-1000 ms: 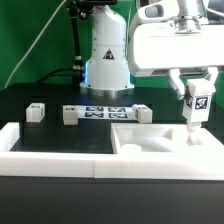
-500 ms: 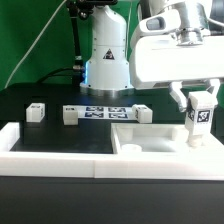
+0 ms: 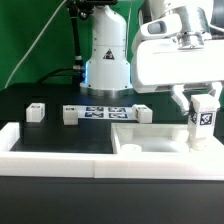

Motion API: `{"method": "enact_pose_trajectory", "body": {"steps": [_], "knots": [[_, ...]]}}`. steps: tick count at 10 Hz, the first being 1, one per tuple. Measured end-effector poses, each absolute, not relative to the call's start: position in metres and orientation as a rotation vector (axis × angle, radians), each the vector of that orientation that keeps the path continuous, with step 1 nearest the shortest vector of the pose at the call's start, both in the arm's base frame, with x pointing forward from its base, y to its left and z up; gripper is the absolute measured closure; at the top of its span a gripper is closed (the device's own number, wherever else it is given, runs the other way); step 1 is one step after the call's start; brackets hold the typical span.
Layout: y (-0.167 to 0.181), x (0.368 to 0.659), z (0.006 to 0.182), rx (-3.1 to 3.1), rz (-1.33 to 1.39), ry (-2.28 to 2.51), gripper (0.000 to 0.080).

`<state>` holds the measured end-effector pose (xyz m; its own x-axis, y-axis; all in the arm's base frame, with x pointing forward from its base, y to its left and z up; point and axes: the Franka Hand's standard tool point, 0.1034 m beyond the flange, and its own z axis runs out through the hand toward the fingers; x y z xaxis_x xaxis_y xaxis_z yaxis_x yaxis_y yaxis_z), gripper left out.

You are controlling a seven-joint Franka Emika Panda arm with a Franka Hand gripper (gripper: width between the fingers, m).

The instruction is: Assemble one leg

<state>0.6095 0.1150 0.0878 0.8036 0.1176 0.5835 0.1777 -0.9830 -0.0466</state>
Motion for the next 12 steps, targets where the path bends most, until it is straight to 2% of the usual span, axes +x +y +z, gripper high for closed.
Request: {"method": "enact_pose_trajectory", "body": {"steps": [1,2,9,10,11,12], "knots": [[0.117,0.609,0.085,-2.885,-0.936,-0.237,0.0508],[0.118,0.603,0.072,-2.897,-0.891,-0.238,0.0508],[0.117,0.598,0.068,-2.909,-0.845,-0.24,0.0507],[0.117,0.598,0.067,-2.909,-0.844,-0.24,0.0316],[0.117,0.598,0.067,-2.909,-0.843,-0.241,0.0316],[0.117,0.598,0.067,-2.909,-0.842,-0.241,0.0182]]}}
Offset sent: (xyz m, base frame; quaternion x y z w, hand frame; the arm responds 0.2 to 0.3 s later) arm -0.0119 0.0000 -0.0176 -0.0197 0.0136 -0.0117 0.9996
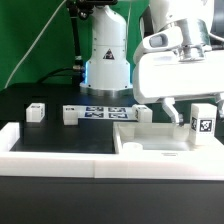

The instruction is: Assemble one leg

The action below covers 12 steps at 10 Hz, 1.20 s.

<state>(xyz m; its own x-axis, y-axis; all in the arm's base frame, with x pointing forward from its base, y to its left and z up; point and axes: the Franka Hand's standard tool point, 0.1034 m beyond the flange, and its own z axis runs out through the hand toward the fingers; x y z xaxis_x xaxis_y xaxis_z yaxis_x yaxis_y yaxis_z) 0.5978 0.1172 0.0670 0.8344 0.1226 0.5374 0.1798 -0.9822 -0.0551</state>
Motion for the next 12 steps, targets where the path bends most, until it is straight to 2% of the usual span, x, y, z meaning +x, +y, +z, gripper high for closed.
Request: {"method": "enact_pose_trajectory", "body": {"steps": [3,7,9,12], "knots": [[0.116,0.598,0.068,-2.91,-0.84,-0.239,0.0151],[0.1,0.604,0.095,-2.922,-0.826,-0.21,0.0151],[0.101,0.603,0.096,-2.928,-0.767,-0.18,0.0151],[0.112,0.602,0.092,-2.949,-0.477,-0.186,0.0151]]}}
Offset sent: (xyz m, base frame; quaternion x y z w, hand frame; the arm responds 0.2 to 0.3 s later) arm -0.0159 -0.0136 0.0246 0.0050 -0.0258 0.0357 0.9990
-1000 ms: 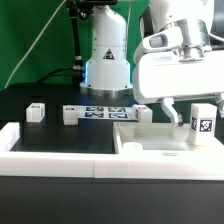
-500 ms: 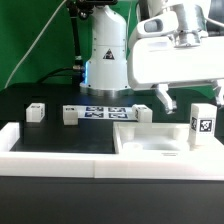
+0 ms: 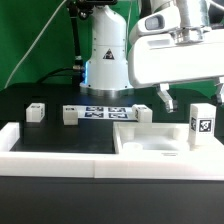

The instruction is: Assemble one leg

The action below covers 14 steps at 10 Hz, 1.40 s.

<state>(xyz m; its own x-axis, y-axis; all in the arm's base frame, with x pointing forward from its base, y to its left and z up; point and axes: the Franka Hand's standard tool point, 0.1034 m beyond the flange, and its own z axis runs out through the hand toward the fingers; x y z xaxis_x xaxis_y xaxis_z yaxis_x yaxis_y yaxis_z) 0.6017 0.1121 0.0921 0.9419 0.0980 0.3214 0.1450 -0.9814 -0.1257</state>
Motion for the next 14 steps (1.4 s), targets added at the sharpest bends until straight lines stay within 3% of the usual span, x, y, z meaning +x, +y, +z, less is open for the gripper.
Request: {"method": "enact_pose_trajectory", "body": {"steps": [3,14], "knots": [[0.121,0.606,0.092,-2.948,-0.186,-0.218,0.0151],[0.121,0.605,0.08,-2.972,-0.265,-0.212,0.0151]]}}
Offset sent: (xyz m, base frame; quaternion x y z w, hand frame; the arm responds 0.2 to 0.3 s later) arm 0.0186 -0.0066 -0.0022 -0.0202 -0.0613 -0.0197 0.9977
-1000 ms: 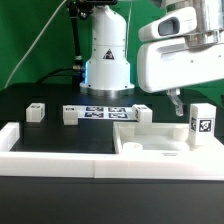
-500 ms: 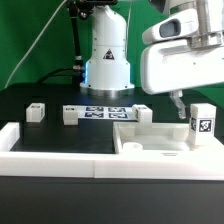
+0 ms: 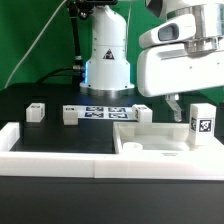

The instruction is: Assemble one leg

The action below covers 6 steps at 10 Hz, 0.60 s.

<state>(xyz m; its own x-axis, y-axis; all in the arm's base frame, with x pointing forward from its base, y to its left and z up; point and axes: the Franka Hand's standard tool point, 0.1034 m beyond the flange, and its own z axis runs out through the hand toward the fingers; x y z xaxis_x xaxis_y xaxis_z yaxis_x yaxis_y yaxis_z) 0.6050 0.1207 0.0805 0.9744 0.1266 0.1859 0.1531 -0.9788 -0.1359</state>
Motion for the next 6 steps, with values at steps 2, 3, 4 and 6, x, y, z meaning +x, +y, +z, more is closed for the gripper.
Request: {"method": "enact_pose_trajectory", "body": {"steps": [2,3,4,6], "knots": [[0.1208,0.6052,0.0805,-2.972,-0.266,-0.212,0.0411],[0.1177,0.6059,0.0804,-2.975,-0.268,-0.207,0.0496],[0.1164,0.6059,0.0799,-2.976,-0.267,-0.204,0.0496],[0.1153,0.6061,0.0797,-2.977,-0.265,-0.169,0.0501]]}}
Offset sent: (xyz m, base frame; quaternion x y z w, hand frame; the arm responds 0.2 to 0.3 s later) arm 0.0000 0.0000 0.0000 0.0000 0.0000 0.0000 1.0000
